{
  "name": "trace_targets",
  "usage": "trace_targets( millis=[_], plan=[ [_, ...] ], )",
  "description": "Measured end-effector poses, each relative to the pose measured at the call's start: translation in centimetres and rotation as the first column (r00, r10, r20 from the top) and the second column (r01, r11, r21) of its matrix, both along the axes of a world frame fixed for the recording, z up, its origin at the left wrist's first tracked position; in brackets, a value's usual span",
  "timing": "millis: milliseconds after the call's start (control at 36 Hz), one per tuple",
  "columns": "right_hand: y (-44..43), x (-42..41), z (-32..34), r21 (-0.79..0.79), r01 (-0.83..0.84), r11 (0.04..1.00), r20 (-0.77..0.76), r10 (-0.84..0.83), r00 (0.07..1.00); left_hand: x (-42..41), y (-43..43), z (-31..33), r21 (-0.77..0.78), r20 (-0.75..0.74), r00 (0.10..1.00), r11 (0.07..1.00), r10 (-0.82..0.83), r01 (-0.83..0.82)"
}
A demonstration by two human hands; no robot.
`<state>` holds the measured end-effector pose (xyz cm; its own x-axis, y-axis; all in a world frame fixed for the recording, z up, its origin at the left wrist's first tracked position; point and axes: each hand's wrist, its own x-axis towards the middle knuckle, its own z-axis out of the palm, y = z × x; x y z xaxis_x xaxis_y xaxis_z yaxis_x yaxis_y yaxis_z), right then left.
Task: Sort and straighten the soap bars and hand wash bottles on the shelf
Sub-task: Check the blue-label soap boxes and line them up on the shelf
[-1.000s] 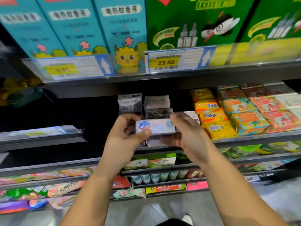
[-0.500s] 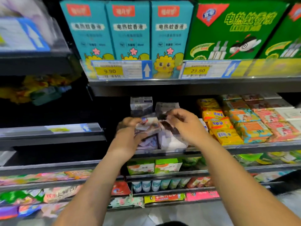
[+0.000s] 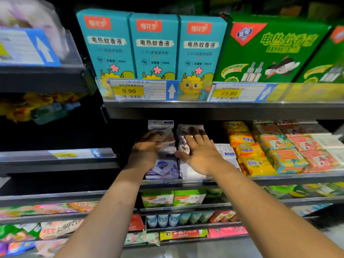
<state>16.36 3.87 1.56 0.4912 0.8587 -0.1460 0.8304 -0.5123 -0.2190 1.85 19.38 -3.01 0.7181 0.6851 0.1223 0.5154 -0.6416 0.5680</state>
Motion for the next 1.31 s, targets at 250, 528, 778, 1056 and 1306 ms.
trace_targets(
  millis=[250, 528, 778, 1056, 1306],
  plan=[
    [0.1, 0.1, -0.3, 0.017, 0.008, 1.000, 0.002, -0.008, 1.000, 0.4, -0.1, 0.6, 0.159, 0.063, 0.997, 0.985, 0.052, -0.062],
    [0.0, 0.4, -0.8, 0.113, -0.021, 0.993, -0.005, 0.022, 1.000, 0.9, -1.1, 2.3, 0.122, -0.031, 0.989, 0.983, 0.145, -0.140],
    [-2.8, 3.0, 3.4, 0.328, 0.582, 0.744, -0.804, -0.105, 0.586, 3.4, -5.8, 5.8, 0.187, -0.066, 0.997, 0.982, 0.034, -0.021],
    [-7.1, 10.2, 2.9, -0.128, -0.065, 0.990, -0.303, 0.023, 0.953, 6.8, -12.4, 4.4, 0.086, -0.324, 0.922, 0.964, -0.213, 0.253],
    [-4.4, 9.4, 2.9, -0.376, -0.101, 0.921, 0.008, 0.112, 0.994, 6.7, -12.0, 2.4, 0.378, -0.179, 0.975, 0.906, -0.130, 0.190]
  ],
)
